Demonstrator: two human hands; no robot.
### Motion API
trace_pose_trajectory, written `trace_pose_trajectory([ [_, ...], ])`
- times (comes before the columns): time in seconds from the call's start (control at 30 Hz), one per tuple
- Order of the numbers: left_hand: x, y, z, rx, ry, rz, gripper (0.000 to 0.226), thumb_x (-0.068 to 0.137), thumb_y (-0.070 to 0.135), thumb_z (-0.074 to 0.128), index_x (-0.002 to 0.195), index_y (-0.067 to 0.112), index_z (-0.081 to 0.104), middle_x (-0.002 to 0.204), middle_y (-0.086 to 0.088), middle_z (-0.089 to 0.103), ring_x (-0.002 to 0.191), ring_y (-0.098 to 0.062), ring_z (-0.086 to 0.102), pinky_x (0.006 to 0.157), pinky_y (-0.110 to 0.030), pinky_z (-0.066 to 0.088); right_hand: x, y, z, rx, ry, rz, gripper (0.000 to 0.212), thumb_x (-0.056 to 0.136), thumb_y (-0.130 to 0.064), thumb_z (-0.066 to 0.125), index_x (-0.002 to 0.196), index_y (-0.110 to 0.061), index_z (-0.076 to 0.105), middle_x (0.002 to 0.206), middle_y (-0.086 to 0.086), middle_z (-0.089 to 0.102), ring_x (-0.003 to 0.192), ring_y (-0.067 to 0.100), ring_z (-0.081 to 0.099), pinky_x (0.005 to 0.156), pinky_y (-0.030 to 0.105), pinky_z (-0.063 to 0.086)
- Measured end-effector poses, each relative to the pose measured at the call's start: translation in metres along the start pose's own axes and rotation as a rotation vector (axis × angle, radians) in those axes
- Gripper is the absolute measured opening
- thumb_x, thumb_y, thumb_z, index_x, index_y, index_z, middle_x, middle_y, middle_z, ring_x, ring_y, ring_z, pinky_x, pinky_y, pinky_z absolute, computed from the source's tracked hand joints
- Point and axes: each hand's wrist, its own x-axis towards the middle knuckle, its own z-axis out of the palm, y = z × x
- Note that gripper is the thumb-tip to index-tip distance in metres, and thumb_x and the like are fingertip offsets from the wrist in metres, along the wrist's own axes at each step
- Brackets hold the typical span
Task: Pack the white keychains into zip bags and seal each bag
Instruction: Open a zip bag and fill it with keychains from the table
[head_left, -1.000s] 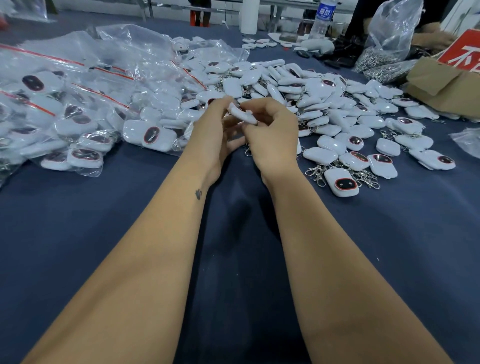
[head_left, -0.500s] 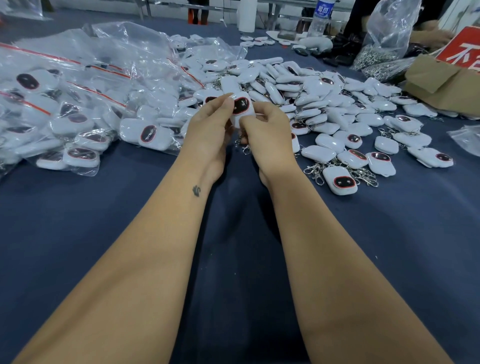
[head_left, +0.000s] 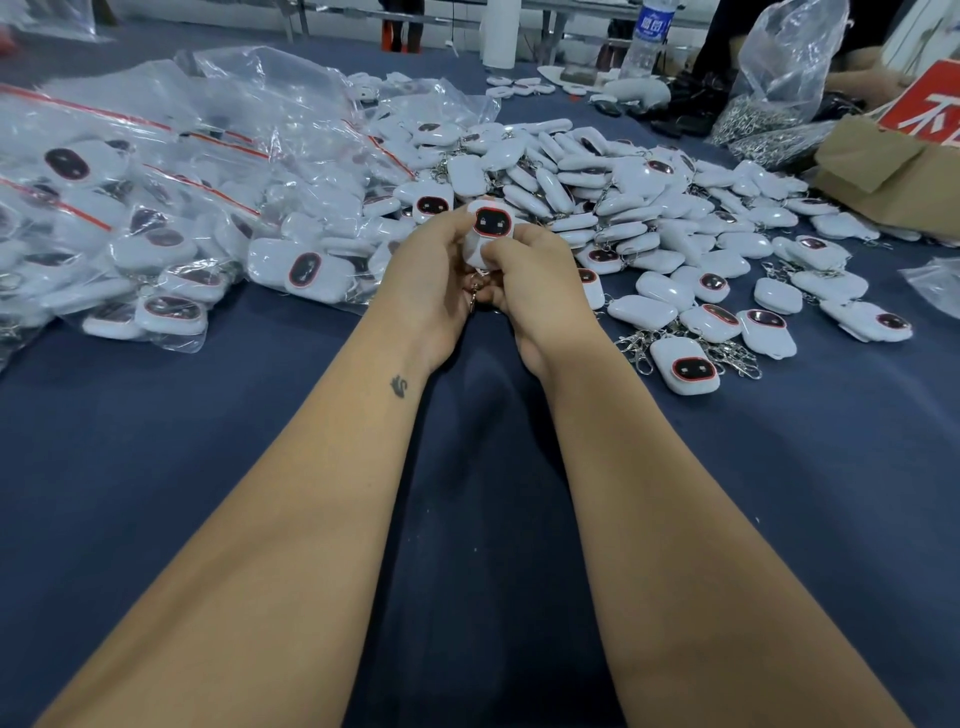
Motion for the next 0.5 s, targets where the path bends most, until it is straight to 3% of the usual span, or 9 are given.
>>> trace_pose_trajectory([
  [0.13, 0.0006, -0.0024, -0.0018, 0.065, -0.021, 0.058, 0.026, 0.102, 0.007, 0.037, 0.089, 0.013, 0.059, 0.074, -0.002, 0.059, 0.056, -0.010, 0.048, 0.049, -0.021, 0.030, -0.0004, -0.0019, 0.0009, 0.024, 0.017, 0.018, 0.014, 0.085, -0.003, 0.052, 0.077, -0.012, 0.058, 0.072, 0.004, 0.059, 0.054, 0.014, 0.050, 0.054, 0.025, 0.044],
  [0.33, 0.0013, -0.0023, -0.0017, 0.076, -0.017, 0.067, 0.028, 0.101, 0.003, 0.032, 0.105, 0.011, 0.059, 0.077, -0.002, 0.060, 0.056, -0.008, 0.052, 0.048, -0.021, 0.029, -0.0015, -0.0073, 0.0027, 0.150, 0.043, 0.056, 0.019, 0.095, -0.011, 0.048, 0.082, -0.013, 0.061, 0.066, 0.003, 0.062, 0.051, 0.017, 0.053, 0.048, 0.025, 0.046],
  [0.5, 0.0019, -0.0028, -0.0023, 0.000, -0.018, 0.042, 0.029, 0.098, 0.006, 0.033, 0.090, 0.013, 0.059, 0.072, -0.001, 0.059, 0.059, -0.012, 0.045, 0.050, -0.024, 0.025, -0.0033, -0.0047, 0.0025, 0.086, 0.015, -0.004, 0.020, 0.096, -0.012, 0.049, 0.081, -0.014, 0.062, 0.077, 0.006, 0.063, 0.060, 0.019, 0.053, 0.052, 0.026, 0.046],
])
